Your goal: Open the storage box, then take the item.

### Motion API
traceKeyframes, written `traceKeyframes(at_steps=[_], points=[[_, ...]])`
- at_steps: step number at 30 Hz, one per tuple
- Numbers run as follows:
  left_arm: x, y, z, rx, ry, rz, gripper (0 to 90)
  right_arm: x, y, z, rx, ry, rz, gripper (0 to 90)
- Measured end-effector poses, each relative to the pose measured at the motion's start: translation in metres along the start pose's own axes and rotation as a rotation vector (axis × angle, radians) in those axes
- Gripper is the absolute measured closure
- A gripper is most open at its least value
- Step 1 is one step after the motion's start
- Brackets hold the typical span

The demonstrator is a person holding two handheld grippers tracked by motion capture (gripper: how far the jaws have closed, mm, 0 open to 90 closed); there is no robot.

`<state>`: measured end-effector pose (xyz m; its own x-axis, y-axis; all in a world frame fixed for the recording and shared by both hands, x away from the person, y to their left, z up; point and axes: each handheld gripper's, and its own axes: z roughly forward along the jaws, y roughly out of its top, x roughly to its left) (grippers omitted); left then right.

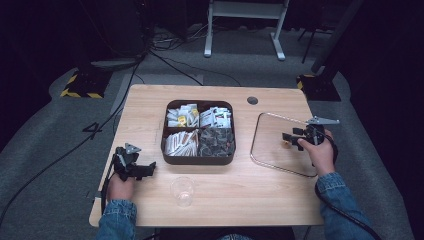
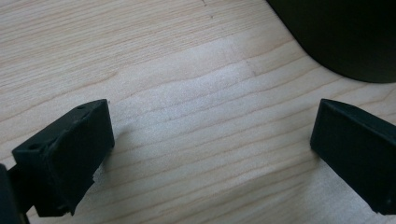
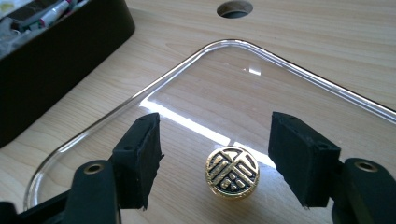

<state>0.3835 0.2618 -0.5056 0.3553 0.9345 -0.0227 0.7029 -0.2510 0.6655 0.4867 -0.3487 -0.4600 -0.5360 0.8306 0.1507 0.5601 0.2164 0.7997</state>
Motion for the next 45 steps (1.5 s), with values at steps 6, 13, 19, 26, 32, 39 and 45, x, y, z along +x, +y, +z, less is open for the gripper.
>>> traceKeyframes(at_steps=[6, 13, 19, 26, 32, 39, 45], points=[[-0.002, 0.004, 0.003, 0.002, -0.001, 0.003, 0.0, 0.007, 0.005, -0.01, -0.019, 0.016, -0.005, 35.1], [-0.004, 0.004, 0.003, 0.005, 0.011, -0.012, 0.1, 0.02, 0.017, -0.016, -0.059, 0.051, -0.012, 35.1], [-0.006, 0.003, 0.002, 0.005, 0.019, -0.025, 0.1, 0.039, 0.03, -0.015, -0.08, 0.099, -0.051, 35.2], [-0.011, 0.001, 0.002, 0.001, 0.038, -0.049, 0.1, 0.063, 0.045, -0.007, -0.073, 0.148, -0.084, 35.3], [-0.012, 0.001, 0.002, 0.002, 0.039, -0.056, 0.1, 0.085, 0.055, 0.008, -0.056, 0.205, -0.122, 35.4], [-0.012, 0.001, 0.001, 0.001, 0.044, -0.052, 0.1, 0.114, 0.067, 0.026, -0.04, 0.272, -0.175, 36.0], [-0.013, 0.0, 0.001, 0.005, 0.042, -0.054, 0.1, 0.133, 0.073, 0.041, -0.015, 0.312, -0.199, 37.1]])
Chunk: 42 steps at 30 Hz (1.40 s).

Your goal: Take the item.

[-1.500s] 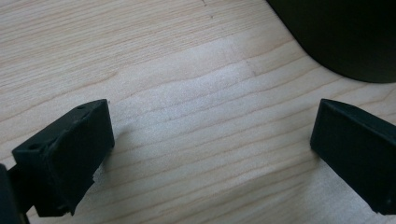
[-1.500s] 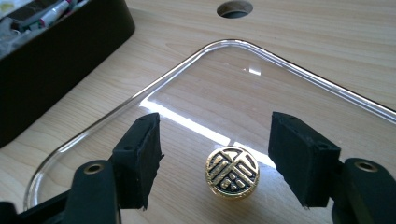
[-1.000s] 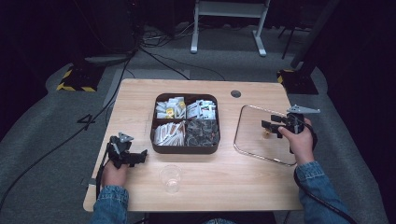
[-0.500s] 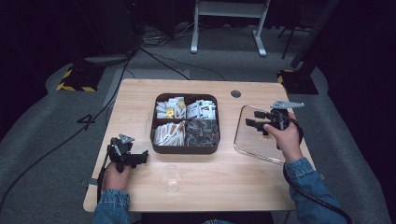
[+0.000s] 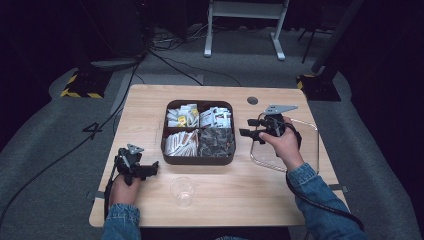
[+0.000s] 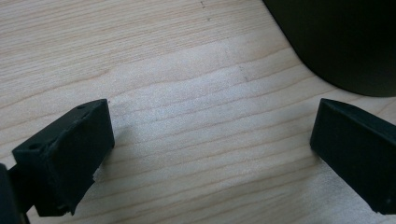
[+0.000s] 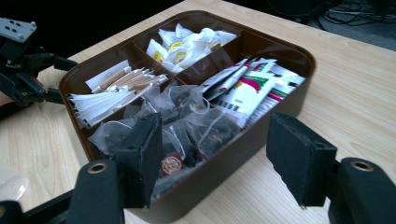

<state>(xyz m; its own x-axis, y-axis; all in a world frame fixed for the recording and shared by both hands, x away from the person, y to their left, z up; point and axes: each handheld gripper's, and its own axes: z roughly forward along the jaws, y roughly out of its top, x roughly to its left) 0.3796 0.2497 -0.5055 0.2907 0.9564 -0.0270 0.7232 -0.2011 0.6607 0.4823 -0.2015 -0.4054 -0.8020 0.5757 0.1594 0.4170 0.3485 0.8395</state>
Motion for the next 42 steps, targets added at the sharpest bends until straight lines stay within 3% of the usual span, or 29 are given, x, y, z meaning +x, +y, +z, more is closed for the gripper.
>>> traceKeyframes(at_steps=[13, 24, 33, 36, 38, 42], points=[[0.0, 0.0, 0.0, -0.002, -0.002, -0.001, 0.0, 0.019, 0.015, 0.031, 0.093, 0.01, -0.057, 38.6], [0.001, 0.002, 0.002, -0.003, -0.003, 0.013, 0.0, 0.041, 0.019, 0.074, 0.158, 0.051, -0.078, 40.0], [0.0, 0.001, 0.001, -0.002, -0.006, 0.005, 0.0, 0.048, 0.015, 0.104, 0.228, 0.047, -0.088, 42.4], [0.0, 0.001, 0.001, -0.002, -0.004, 0.002, 0.0, 0.049, 0.01, 0.112, 0.268, 0.043, -0.092, 46.6], [0.0, 0.001, 0.001, -0.003, -0.003, 0.001, 0.0, 0.051, 0.006, 0.115, 0.293, 0.048, -0.117, 58.7], [0.0, 0.001, 0.001, -0.003, -0.001, 0.0, 0.0, 0.055, 0.006, 0.112, 0.278, 0.027, -0.162, 70.9]])
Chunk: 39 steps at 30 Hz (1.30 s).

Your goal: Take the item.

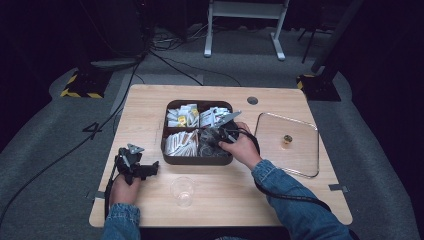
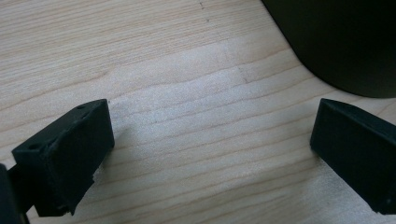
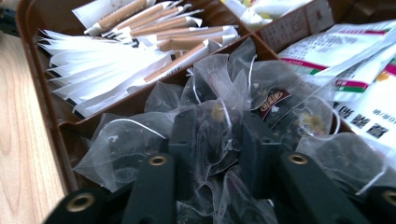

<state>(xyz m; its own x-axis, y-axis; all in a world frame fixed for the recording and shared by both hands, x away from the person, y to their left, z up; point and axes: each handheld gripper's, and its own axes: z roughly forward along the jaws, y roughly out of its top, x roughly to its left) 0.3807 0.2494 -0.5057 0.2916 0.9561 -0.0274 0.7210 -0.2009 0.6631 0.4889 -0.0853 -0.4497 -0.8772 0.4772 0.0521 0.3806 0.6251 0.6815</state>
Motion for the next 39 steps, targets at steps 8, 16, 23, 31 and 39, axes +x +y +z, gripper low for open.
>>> traceKeyframes(at_steps=[8, 16, 23, 31, 39], points=[[0.0, 0.0, 0.0, 0.0, -0.004, 0.0, 0.0, 0.002, 0.001, -0.008, -0.041, -0.011, -0.012, 74.5], [0.001, 0.001, 0.0, 0.002, -0.007, 0.006, 0.0, 0.002, 0.006, -0.026, -0.103, 0.002, 0.005, 74.9], [0.001, 0.001, 0.0, 0.002, -0.006, 0.007, 0.0, 0.007, 0.014, -0.045, -0.167, 0.019, 0.0, 74.9], [0.001, 0.001, 0.0, 0.002, -0.007, 0.008, 0.0, 0.021, 0.022, -0.061, -0.212, 0.063, -0.025, 74.9], [0.001, 0.001, 0.001, 0.001, -0.008, 0.008, 0.0, 0.04, 0.03, -0.071, -0.224, 0.108, -0.062, 74.9]])
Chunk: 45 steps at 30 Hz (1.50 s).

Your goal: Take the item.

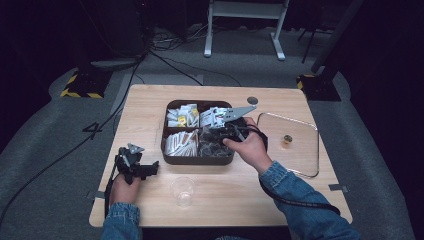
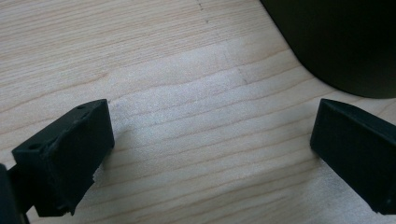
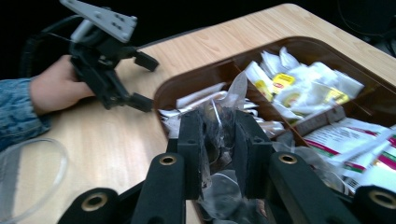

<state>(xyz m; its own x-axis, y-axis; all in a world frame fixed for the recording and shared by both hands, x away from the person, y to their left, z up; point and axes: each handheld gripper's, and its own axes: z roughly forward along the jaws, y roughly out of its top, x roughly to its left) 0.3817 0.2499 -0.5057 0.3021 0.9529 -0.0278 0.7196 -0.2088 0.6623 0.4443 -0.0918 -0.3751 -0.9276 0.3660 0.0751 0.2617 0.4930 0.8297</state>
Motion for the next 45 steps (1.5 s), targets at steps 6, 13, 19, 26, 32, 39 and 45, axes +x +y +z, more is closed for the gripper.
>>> traceKeyframes(at_steps=[6, 13, 19, 26, 32, 39, 45], points=[[0.0, 0.0, 0.0, 0.0, 0.001, -0.001, 0.0, 0.018, 0.007, -0.002, -0.01, 0.048, -0.031, 75.0], [0.0, 0.0, 0.0, 0.0, 0.004, 0.003, 0.0, 0.039, 0.012, -0.002, -0.016, 0.105, -0.063, 74.9], [0.0, 0.0, 0.0, 0.0, 0.004, 0.004, 0.0, 0.054, 0.013, 0.002, -0.004, 0.147, -0.079, 74.9], [0.001, 0.0, 0.0, -0.001, 0.006, 0.007, 0.0, 0.067, 0.01, 0.008, 0.011, 0.194, -0.089, 74.9], [0.0, 0.0, 0.0, 0.001, 0.006, 0.005, 0.0, 0.081, 0.007, 0.013, 0.019, 0.234, -0.108, 74.9], [0.0, 0.0, 0.0, 0.0, 0.005, 0.005, 0.0, 0.094, 0.001, 0.021, 0.052, 0.268, -0.126, 74.8], [0.0, 0.0, 0.0, 0.001, 0.005, 0.005, 0.0, 0.1, -0.007, 0.029, 0.084, 0.285, -0.134, 74.7]])
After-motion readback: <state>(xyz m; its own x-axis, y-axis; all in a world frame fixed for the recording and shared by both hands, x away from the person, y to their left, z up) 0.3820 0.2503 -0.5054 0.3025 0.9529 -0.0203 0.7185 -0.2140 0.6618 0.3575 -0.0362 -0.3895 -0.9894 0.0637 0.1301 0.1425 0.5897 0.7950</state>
